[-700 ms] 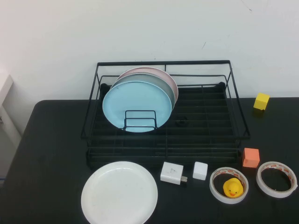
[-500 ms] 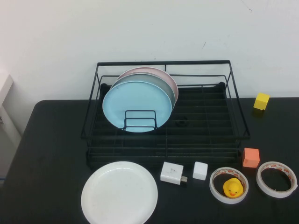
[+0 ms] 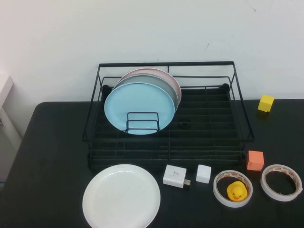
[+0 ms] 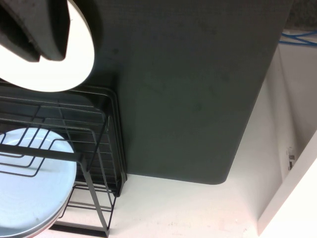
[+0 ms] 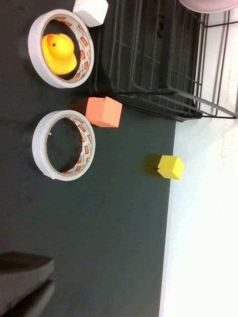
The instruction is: Place plate on rack
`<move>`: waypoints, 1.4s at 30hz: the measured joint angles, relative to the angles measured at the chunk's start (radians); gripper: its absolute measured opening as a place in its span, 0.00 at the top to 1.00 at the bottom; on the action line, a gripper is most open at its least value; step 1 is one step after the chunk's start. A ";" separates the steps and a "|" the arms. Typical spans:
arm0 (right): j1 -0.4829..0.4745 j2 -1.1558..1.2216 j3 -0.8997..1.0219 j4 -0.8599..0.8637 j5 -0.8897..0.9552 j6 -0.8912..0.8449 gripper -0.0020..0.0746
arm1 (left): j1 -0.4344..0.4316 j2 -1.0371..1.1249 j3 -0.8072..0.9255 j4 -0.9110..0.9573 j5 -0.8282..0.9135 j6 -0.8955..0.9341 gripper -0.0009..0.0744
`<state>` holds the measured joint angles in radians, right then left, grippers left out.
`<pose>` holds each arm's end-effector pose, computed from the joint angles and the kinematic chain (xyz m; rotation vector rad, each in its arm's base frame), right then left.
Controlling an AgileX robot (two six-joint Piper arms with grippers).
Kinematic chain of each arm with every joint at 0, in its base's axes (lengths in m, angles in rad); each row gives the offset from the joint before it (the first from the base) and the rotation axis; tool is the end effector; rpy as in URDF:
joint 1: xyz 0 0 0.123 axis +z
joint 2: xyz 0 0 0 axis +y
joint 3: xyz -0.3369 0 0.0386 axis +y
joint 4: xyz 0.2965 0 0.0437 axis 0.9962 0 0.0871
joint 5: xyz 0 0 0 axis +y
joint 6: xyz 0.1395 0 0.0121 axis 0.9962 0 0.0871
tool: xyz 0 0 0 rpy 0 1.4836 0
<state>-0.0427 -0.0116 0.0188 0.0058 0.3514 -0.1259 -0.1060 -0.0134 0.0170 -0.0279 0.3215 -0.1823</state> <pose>0.0943 -0.0037 0.1616 -0.0731 1.8422 -0.1123 0.0947 -0.0113 0.1666 -0.0869 1.8125 -0.2316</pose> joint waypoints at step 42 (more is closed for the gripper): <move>0.000 0.000 0.009 -0.076 -0.686 -0.056 0.98 | 0.000 0.000 0.004 -0.011 -0.768 0.002 0.99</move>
<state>-0.0427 -0.0116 0.0275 -0.0705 -0.3344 -0.1820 -0.1060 -0.0134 0.0206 -0.0387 -0.4469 -0.1803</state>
